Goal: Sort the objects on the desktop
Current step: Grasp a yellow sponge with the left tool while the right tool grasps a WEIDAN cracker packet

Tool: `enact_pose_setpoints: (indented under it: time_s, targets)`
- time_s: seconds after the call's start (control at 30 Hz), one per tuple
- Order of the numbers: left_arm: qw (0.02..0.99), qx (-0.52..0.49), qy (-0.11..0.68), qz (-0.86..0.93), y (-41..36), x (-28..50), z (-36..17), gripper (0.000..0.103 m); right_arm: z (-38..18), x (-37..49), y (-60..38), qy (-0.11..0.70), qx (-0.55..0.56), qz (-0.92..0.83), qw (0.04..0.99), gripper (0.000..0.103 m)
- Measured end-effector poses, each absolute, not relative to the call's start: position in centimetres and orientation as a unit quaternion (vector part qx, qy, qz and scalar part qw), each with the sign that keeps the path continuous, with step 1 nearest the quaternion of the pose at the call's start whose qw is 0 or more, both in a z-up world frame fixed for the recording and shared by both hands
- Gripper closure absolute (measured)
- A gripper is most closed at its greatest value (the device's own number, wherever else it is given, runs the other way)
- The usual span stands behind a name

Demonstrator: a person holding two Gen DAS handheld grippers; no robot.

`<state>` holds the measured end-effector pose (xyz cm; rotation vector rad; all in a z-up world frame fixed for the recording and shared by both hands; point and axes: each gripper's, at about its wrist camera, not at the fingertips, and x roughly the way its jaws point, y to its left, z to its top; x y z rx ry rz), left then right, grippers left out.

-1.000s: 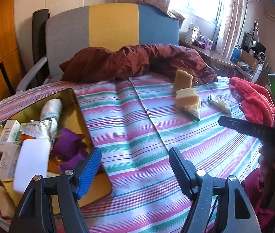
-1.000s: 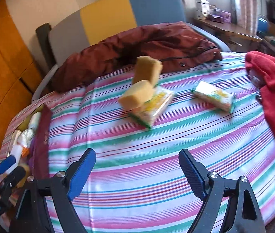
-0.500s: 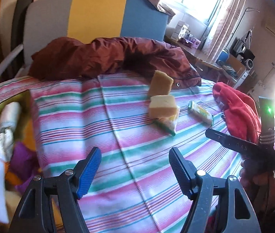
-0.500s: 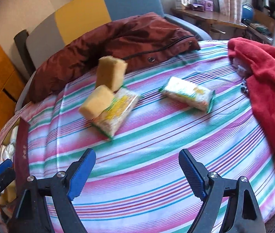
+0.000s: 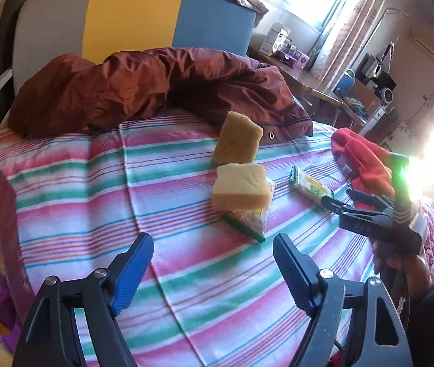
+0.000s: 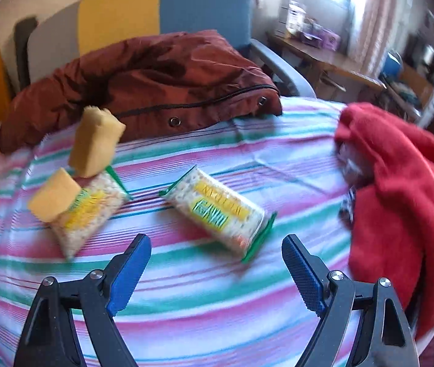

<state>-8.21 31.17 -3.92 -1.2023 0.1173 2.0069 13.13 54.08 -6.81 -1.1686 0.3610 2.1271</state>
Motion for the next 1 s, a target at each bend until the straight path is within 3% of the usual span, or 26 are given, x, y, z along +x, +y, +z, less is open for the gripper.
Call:
enact_pose_setpoints:
  time_s: [0.37,0.63,0.77,0.93,0.97,1.0]
  targets:
    - [0.426,-0.477,0.058,0.767,36.0,-10.8,-5.3,0.021,-10.8,9.9,57.2,0.060,-0.510,0.814,0.271,0.008]
    - [0.439,-0.488,0.071,0.751,39.5,-12.4,-6.8,0.021,-11.5,10.1,59.2,0.097,-0.496,0.825,0.252,0.006]
    - [0.439,-0.499,0.080,0.743,40.8,-13.0,-7.8,0.022,-11.6,10.2,59.5,0.110,-0.494,0.828,0.241,0.011]
    - [0.439,-0.524,0.081,0.725,41.6,-14.0,-9.5,0.024,-11.4,10.0,59.2,0.120,-0.495,0.831,0.223,0.028]
    - [0.437,-0.529,0.081,0.723,41.6,-14.1,-9.8,0.026,-11.3,9.9,59.0,0.119,-0.496,0.832,0.220,0.030]
    - [0.438,-0.530,0.081,0.721,41.6,-14.0,-10.0,0.035,-11.2,9.8,58.9,0.117,-0.496,0.832,0.218,0.034]
